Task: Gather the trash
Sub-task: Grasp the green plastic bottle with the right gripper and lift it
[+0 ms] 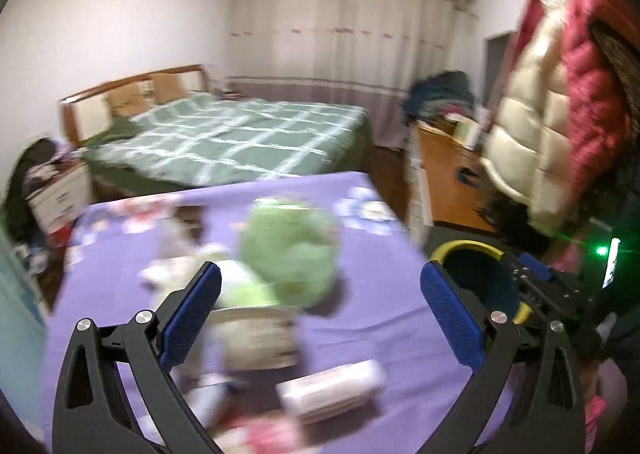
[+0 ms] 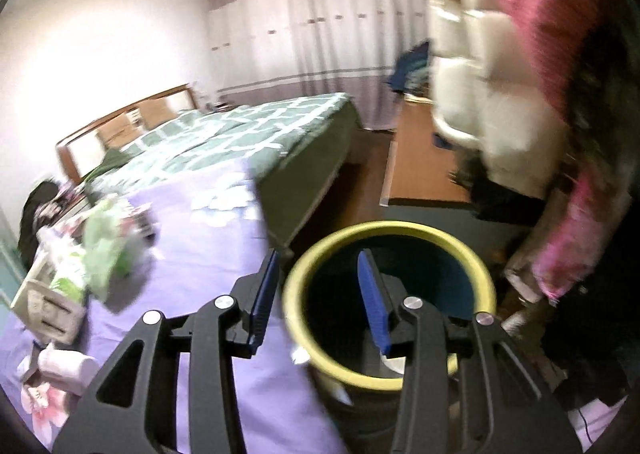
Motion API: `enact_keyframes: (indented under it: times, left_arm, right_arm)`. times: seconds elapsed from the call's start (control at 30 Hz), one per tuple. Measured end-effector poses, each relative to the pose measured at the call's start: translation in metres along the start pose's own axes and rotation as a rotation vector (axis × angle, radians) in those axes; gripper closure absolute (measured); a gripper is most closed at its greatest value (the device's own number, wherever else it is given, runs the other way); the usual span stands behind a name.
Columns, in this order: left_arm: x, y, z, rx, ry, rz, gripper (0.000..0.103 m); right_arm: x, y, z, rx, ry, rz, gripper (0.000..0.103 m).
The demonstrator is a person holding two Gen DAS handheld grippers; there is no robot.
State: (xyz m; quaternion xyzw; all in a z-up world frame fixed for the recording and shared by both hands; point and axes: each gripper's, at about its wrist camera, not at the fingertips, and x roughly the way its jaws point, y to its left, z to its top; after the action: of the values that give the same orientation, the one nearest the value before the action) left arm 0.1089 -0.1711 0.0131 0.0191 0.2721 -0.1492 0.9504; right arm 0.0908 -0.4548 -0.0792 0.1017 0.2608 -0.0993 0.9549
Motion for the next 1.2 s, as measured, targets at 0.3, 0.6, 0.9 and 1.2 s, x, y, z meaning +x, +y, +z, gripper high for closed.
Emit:
enact_keyframes:
  times: [0.3, 0.6, 0.9, 1.2]
  left_arm:
    - [-0.024, 0.091, -0.022, -0.096, -0.012, 0.146, 0.005]
    - [-0.018, 0.122, -0.032, -0.117, -0.010, 0.156, 0.005]
    - [-0.010, 0.141, -0.042, -0.160, 0.008, 0.159, 0.005]
    - [-0.001, 0.138, -0.047, -0.151, 0.022, 0.152, 0.005]
  right_arm:
    - [0.034, 0.113, 0.019, -0.111, 0.070, 0.230, 0.056]
    - [0.081, 0.183, 0.021, -0.201, 0.198, 0.243, 0.054]
    - [0.109, 0.197, 0.002, -0.191, 0.317, 0.277, 0.051]
    - [0.098, 0.202, 0.003, -0.202, 0.294, 0.327, 0.096]
